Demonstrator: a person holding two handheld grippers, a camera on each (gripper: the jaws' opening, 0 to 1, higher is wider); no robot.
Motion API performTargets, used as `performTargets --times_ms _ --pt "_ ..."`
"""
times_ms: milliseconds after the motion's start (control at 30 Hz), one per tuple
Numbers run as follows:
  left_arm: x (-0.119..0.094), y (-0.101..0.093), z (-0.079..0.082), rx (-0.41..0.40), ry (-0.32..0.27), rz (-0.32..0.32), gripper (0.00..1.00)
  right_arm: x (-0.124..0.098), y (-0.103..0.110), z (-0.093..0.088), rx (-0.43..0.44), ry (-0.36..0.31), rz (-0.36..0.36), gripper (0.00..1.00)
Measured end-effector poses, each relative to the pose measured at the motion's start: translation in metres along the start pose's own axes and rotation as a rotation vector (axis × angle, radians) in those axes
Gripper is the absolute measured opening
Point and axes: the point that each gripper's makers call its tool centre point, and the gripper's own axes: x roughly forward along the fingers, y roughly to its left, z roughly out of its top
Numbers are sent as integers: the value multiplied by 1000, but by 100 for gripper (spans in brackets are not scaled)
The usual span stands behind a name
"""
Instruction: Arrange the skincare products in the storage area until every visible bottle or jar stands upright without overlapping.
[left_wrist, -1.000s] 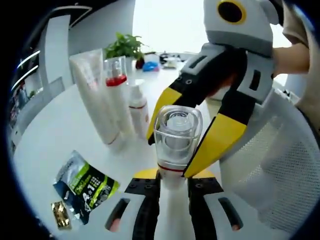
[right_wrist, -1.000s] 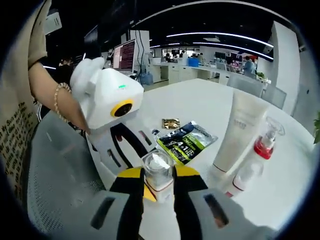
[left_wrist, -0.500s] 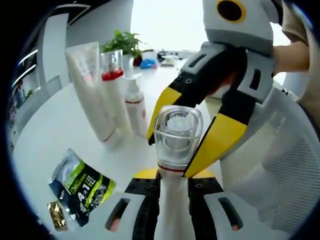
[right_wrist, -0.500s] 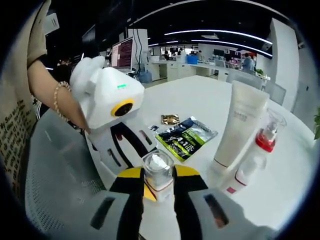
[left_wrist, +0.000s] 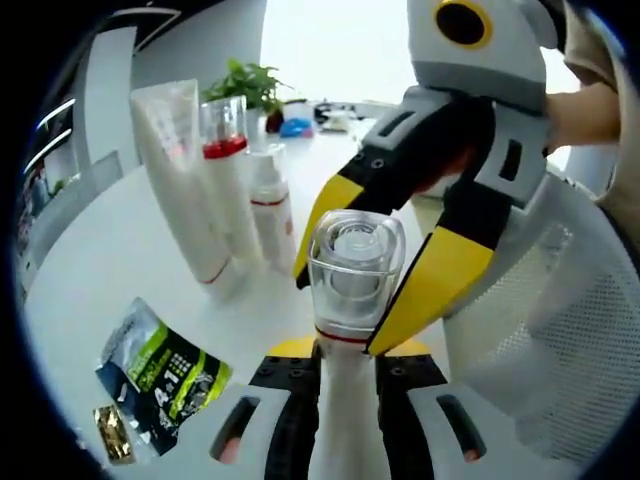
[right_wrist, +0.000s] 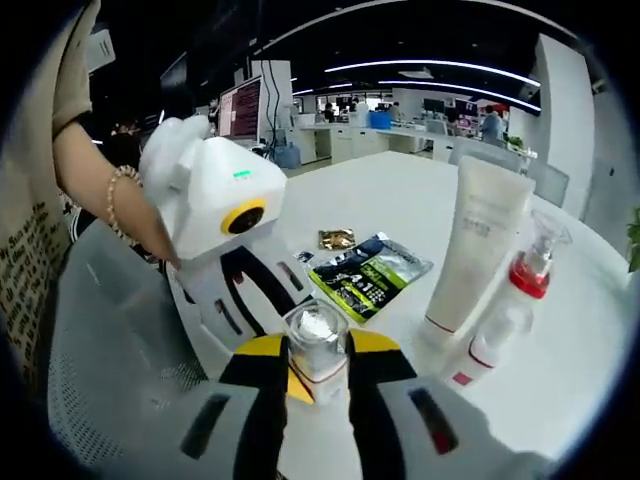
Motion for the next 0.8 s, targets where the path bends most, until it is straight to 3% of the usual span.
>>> performTargets --times_ms 267,467,800 --pt "3 2 3 4 -8 -2 17 -5 -10 6 125 -87 -34 27" --pt "8 6 6 7 -15 -5 17 -11 -16 3 135 -83 -60 32" --pt "23 19 19 18 -27 -16 17 -26 -27 -8 159 -76 -121 53"
